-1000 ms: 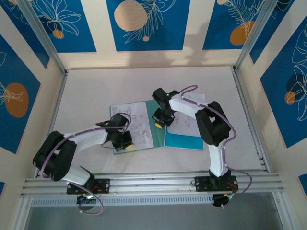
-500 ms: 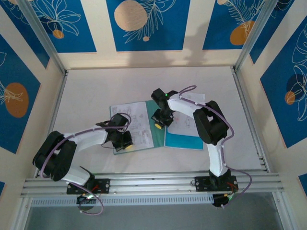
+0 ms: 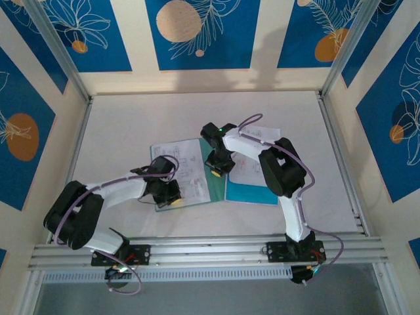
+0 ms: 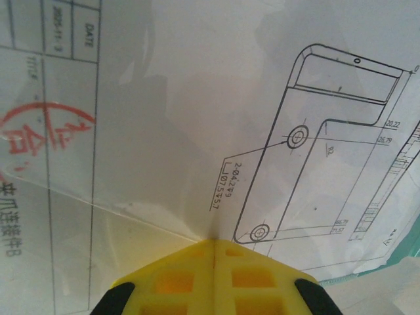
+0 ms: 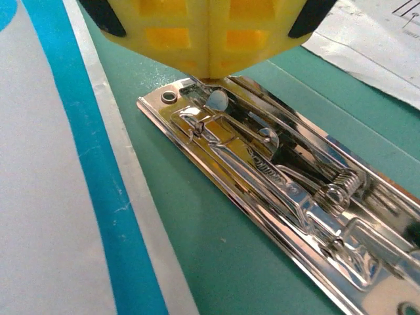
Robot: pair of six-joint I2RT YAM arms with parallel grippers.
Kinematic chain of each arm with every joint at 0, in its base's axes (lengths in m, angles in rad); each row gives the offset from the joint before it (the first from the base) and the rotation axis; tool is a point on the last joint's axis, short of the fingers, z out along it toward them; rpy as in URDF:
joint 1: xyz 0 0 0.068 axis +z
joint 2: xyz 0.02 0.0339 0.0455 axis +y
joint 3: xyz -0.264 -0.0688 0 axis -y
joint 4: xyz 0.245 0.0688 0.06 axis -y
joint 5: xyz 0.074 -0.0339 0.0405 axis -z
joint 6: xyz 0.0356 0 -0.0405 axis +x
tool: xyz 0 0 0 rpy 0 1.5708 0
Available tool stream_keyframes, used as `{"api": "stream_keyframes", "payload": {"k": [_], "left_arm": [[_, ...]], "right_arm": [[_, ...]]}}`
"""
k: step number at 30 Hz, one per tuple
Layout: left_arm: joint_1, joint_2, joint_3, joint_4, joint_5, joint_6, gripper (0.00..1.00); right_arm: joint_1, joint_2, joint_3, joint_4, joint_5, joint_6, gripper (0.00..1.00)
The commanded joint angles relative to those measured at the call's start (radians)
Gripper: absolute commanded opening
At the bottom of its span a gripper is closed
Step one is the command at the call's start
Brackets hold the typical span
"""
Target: Put the files into the folder
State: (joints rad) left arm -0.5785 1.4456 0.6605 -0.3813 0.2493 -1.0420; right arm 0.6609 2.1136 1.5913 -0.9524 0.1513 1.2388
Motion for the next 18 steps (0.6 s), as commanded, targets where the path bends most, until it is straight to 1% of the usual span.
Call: {"api": "stream_keyframes", "payload": {"k": [1,9,18], "left_arm": [[-0.011,-0.024,-0.025,-0.064,-0.031,-0.006,0.00],[-0.011,-0.030,-0.045,-0.105,-0.060,-0.031,0.00],[-0.011,-0.033,-0.055,-0.118,-0.071,-0.049,0.00]], "right_arm": [[0.000,0.078,-0.021,-0.110,0.106,-0.021,0.00],[0.000,0.124,0.000,-0.154,0.149,-0.057,0.00],[-0.001,0.164,0.009,-0.180,0.157,-0.079,0.00]]}}
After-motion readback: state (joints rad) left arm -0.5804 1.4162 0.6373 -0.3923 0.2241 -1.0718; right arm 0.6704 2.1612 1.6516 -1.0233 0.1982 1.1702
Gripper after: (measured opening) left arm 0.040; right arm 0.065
